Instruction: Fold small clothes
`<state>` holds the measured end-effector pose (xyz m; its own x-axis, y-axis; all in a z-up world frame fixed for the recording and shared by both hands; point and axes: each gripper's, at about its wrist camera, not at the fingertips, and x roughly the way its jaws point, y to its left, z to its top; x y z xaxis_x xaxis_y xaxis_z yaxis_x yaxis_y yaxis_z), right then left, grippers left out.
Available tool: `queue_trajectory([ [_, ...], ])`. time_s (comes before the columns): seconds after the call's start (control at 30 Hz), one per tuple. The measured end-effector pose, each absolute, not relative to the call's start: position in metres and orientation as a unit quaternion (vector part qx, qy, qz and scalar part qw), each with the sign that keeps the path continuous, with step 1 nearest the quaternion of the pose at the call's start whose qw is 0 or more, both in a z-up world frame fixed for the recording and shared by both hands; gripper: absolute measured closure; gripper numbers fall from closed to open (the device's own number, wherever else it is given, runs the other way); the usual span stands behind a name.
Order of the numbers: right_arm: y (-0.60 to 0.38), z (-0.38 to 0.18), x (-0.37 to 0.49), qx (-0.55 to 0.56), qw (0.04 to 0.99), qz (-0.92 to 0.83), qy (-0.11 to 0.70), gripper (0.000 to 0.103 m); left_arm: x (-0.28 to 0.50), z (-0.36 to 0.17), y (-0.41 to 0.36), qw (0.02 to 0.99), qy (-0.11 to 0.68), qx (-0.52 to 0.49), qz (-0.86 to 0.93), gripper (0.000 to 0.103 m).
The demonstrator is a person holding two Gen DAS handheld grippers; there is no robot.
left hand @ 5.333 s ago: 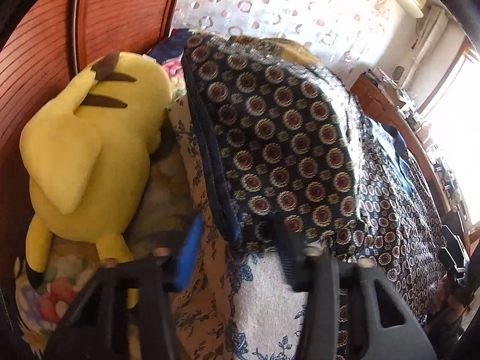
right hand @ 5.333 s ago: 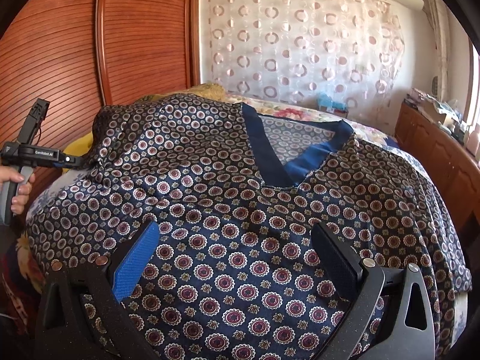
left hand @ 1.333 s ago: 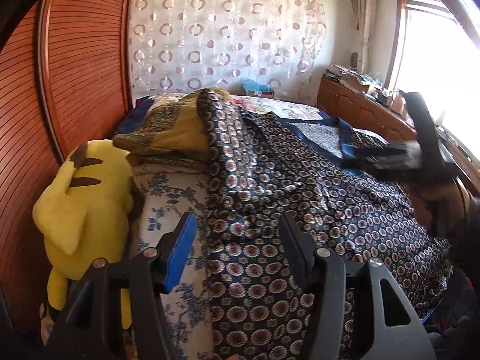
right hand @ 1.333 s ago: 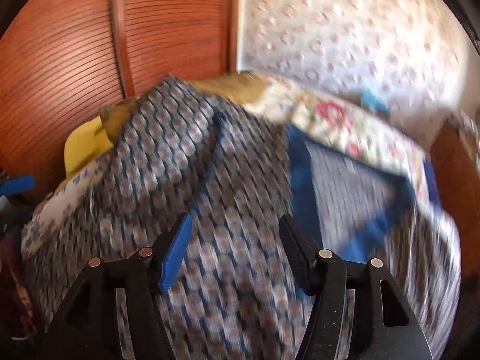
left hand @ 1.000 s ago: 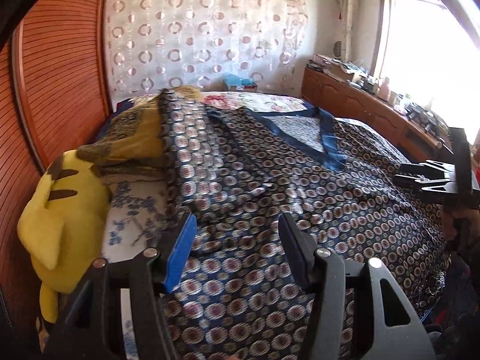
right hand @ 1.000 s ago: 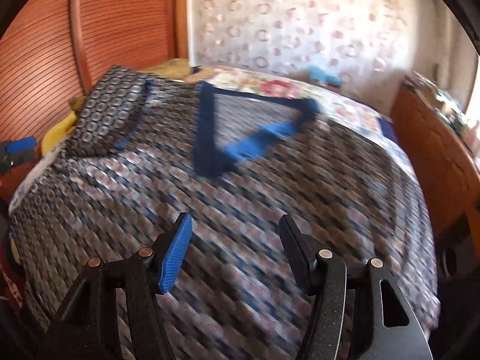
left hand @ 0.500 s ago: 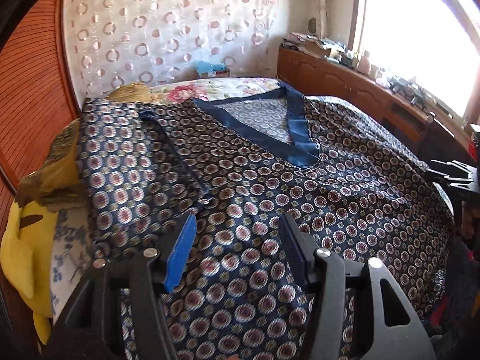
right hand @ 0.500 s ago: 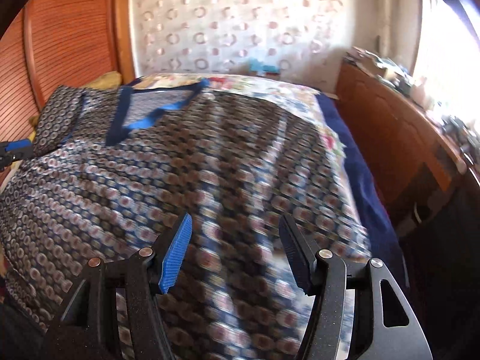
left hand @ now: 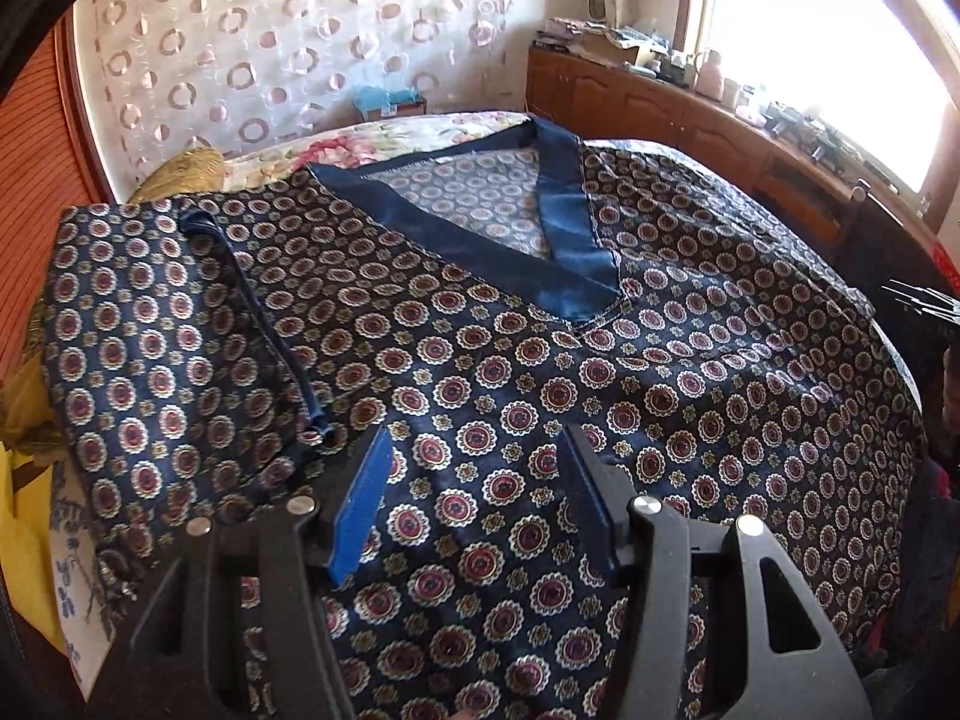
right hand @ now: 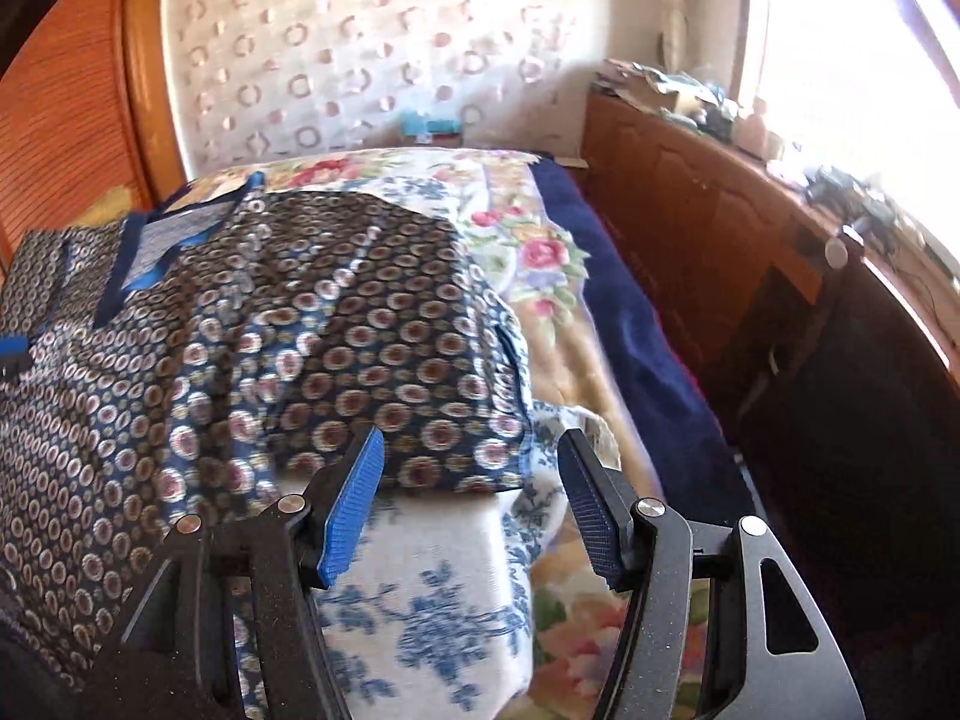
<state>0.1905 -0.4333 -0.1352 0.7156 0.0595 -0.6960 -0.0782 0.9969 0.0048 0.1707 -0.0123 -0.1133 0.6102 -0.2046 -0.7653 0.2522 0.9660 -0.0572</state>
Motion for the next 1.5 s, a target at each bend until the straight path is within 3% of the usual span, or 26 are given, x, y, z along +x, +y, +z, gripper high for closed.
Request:
queue_trajectory([
  [0.4, -0.438, -0.152, 0.208, 0.024, 0.912, 0.056, 0.406, 0.042, 0.175, -0.125, -0.02, 0.893, 0.428, 0.047, -0.134, 0.046],
  [0.73, -0.428, -0.157, 0.215, 0.007, 0.907, 0.079, 0.414, 0.073, 0.178, -0.129, -0.031, 0.885, 0.433, 0.064, -0.159, 0.018],
  [0.97, -0.424, -0.153, 0.213, -0.036, 0.909, 0.068, 0.41, 0.096, 0.18, -0.131, -0.032, 0.884, 0.437, 0.065, -0.152, 0.011],
  [1.13, -0.418, -0.139, 0.213, -0.053, 0.919, 0.064, 0.386, 0.099, 0.182, -0.133, -0.03, 0.883, 0.441, 0.062, -0.147, 0.005],
  [1.5, -0.331, -0.075, 0.228, -0.096, 0.943, 0.137, 0.287, 0.1, 0.177, -0.131, -0.025, 0.881, 0.444, 0.06, -0.152, 0.005],
])
